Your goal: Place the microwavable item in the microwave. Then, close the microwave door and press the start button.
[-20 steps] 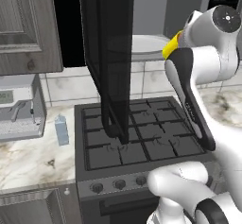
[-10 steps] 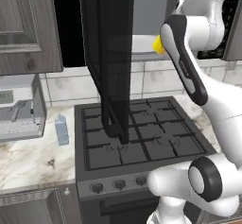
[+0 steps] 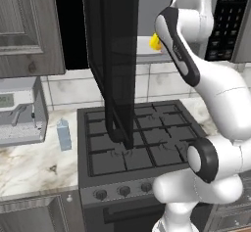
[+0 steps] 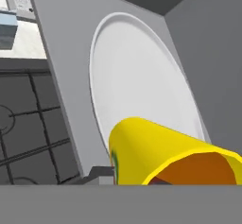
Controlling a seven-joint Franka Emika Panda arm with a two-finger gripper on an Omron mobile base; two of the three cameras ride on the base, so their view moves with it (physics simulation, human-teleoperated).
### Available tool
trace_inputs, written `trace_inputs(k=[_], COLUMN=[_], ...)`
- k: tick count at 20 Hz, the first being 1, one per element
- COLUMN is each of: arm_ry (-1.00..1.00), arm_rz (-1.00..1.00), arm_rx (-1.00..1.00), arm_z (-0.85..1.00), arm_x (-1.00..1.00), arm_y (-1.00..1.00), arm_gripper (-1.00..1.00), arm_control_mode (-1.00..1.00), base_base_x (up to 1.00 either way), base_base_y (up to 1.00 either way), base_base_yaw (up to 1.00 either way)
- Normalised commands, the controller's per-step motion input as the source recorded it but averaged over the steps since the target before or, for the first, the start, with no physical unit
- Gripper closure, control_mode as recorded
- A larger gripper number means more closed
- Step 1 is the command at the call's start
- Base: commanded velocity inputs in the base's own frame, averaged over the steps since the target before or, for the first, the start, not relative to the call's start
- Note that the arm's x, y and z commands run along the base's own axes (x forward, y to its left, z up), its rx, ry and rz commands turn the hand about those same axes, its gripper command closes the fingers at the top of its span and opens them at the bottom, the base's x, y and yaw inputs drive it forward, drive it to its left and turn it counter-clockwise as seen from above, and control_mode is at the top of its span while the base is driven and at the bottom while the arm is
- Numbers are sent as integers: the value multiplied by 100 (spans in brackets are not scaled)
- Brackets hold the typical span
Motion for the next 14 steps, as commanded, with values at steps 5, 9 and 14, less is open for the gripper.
trace_inputs(k=[5, 9, 14], arm_ry=[2, 6, 10], arm_rz=[1, 1, 0], arm_rx=[-2, -4, -6], arm_z=[-10, -14, -22], arm_x=[67, 51, 41], arm_y=[11, 8, 15], arm_gripper=[100, 100, 100], arm_control_mode=[-100, -100, -100], base_base_x=[0, 0, 0], base_base_y=[0, 0, 0], base_base_yaw=[0, 0, 0])
